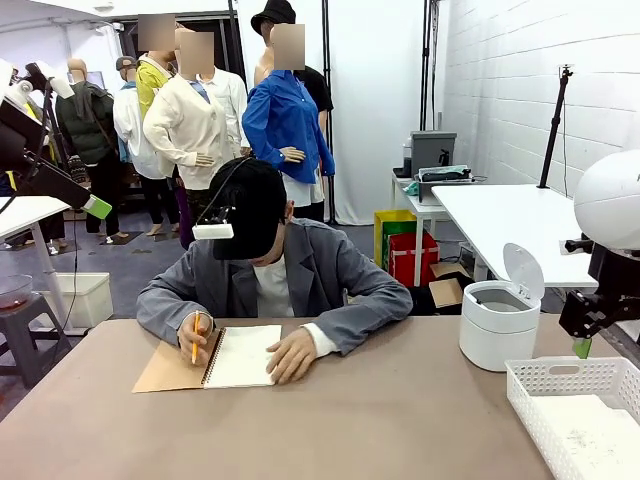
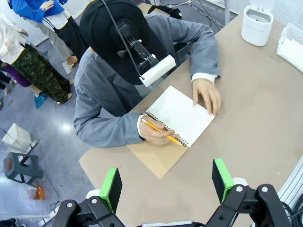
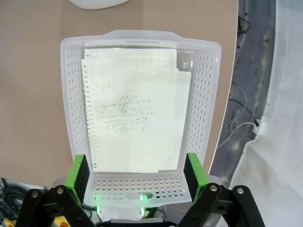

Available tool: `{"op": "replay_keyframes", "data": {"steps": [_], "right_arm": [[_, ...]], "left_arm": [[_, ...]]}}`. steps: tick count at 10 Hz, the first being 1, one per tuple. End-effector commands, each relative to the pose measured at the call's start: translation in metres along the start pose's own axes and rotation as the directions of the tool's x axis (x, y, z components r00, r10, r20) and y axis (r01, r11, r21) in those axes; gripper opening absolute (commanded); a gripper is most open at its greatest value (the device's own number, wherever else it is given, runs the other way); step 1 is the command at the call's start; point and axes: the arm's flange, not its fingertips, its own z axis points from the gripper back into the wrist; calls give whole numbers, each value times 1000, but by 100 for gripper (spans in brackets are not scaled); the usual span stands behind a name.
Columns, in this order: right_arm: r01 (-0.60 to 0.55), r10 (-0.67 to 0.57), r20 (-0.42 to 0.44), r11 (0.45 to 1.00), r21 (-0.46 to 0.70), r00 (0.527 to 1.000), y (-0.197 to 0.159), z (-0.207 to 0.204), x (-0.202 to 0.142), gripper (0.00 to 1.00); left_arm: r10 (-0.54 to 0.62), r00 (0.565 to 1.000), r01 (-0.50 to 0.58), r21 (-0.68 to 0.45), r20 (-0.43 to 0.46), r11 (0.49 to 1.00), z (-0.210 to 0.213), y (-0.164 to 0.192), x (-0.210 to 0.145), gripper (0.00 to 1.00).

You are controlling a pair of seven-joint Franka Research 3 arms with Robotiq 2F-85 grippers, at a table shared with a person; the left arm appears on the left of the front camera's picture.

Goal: Sort the paper based on its condition.
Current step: If a person hands you a paper, place it in the Organizing basket , and if it's crumpled, put it in the Trash can.

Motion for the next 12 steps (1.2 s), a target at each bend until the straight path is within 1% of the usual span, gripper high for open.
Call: {"op": "replay_keyframes", "data": {"steps": [1, 5, 6, 9, 10, 12], "right_arm": [[-1, 1, -5, 1000, -1, 1000, 1, -1, -1, 100], [0, 0, -1, 1000, 0, 1000, 0, 0, 0, 100], [-111, 111, 0, 993, 35, 994, 15, 9, 1, 100], [-320, 320, 24, 947, 3, 947, 57, 43, 10, 100], [-380, 379, 53, 925, 1, 924, 73, 56, 16, 100], [-526, 517, 137, 849, 46, 845, 105, 87, 31, 100]], "left_arm": [[1, 1000, -1, 2, 2, 1000, 0, 0, 0, 100], [1, 1000, -1, 2, 2, 1000, 0, 0, 0, 100], [1, 1000, -1, 2, 2, 1000, 0, 0, 0, 100], [1, 1000, -1, 2, 2, 1000, 0, 0, 0, 100], [1, 1000, -1, 2, 2, 1000, 0, 0, 0, 100], [1, 1000, -1, 2, 2, 1000, 0, 0, 0, 100]]}}
